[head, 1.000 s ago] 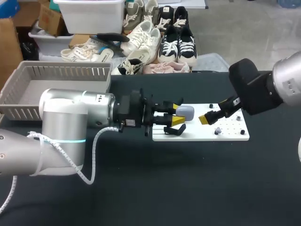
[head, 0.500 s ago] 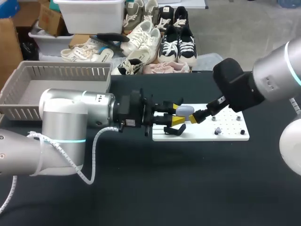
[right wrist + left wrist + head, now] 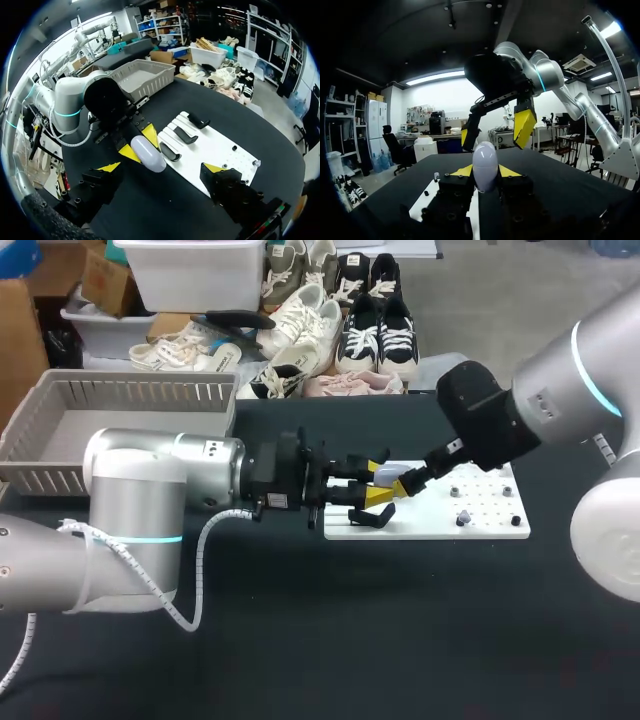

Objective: Pick up each earbud case from the left stands, insert the matching earbuds, close the lid, and place the case in the box.

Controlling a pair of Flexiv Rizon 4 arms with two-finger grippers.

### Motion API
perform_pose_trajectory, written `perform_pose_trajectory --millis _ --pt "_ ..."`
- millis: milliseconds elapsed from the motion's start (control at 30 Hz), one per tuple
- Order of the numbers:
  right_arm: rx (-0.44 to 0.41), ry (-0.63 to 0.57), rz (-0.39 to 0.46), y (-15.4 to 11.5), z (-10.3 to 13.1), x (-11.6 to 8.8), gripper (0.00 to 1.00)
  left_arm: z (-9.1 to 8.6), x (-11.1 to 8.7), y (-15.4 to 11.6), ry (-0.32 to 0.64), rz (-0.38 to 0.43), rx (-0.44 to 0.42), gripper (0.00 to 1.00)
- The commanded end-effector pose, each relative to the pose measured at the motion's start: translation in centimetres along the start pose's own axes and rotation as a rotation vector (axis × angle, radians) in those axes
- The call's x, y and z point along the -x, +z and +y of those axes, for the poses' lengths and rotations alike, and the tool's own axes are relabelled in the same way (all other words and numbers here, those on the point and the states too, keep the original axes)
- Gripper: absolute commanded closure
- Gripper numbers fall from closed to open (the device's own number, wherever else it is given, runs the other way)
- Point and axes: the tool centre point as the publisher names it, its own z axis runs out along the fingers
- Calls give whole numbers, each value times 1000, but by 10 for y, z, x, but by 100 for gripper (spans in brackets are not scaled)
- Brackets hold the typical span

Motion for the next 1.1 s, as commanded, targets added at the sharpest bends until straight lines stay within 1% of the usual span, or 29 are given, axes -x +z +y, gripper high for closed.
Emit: perform_pose_trajectory --millis 33,833,1100 --pt "-43 9 9 4 0 2 0 1 -1 0 0 -2 -2 100" --pt "-75 31 32 13 -15 2 0 1 -1 0 0 -2 -2 100" --pt "-83 41 28 11 -16 6 0 1 -1 0 0 -2 -2 100"
